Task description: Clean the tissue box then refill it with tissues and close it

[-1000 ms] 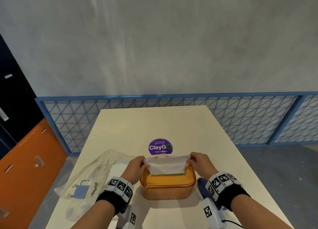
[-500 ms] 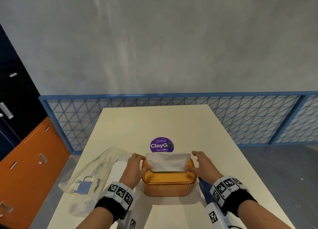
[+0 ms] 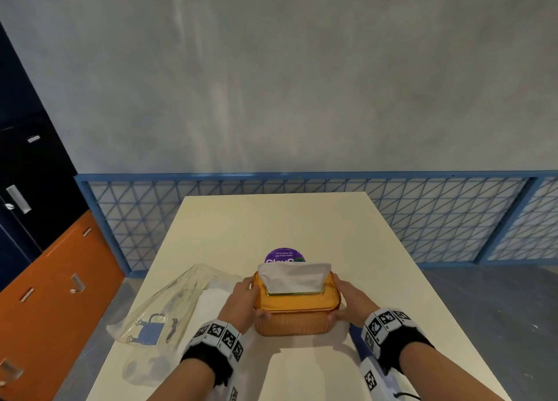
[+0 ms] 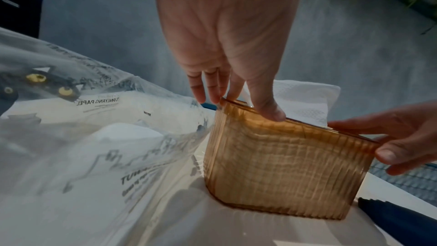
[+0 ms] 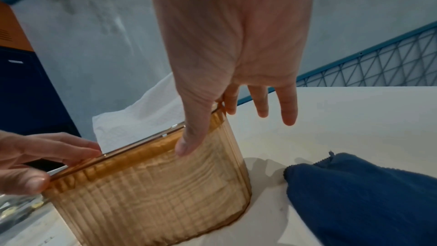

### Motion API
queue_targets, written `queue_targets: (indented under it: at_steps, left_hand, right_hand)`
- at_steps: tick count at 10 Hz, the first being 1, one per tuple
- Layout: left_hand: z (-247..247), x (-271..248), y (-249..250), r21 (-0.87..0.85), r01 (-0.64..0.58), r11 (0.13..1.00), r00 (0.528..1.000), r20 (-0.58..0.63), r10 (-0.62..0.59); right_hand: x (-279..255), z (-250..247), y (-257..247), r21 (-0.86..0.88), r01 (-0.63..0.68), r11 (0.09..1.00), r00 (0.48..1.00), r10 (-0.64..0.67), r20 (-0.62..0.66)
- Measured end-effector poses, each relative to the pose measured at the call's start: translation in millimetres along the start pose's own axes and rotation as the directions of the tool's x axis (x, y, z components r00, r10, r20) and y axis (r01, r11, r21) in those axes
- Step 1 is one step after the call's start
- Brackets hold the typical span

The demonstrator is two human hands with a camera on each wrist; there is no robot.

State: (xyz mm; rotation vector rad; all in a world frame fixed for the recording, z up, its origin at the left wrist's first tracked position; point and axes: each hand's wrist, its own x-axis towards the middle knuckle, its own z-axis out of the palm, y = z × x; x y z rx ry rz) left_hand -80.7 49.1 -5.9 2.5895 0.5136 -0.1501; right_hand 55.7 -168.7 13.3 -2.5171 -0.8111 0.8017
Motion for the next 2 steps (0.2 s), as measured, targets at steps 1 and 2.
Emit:
queue_targets:
  at_steps: [1, 2]
  left_hand:
    - [-5.1, 4.2, 4.1, 0.036, 0.015, 0.999, 1.0, -0.018, -0.015]
    - [-5.6, -14.0, 8.3, 0.026, 0.012, 1.0, 0.998, -0.062, -0.01]
  right_hand:
    - [7.3, 0.6, -1.6, -0.005, 0.003, 1.0, 1.0, -0.003, -0.022]
    - [-6.2, -0.4, 3.8, -0.013, -0.03, 0.999, 0.997, 0.029, -0.076]
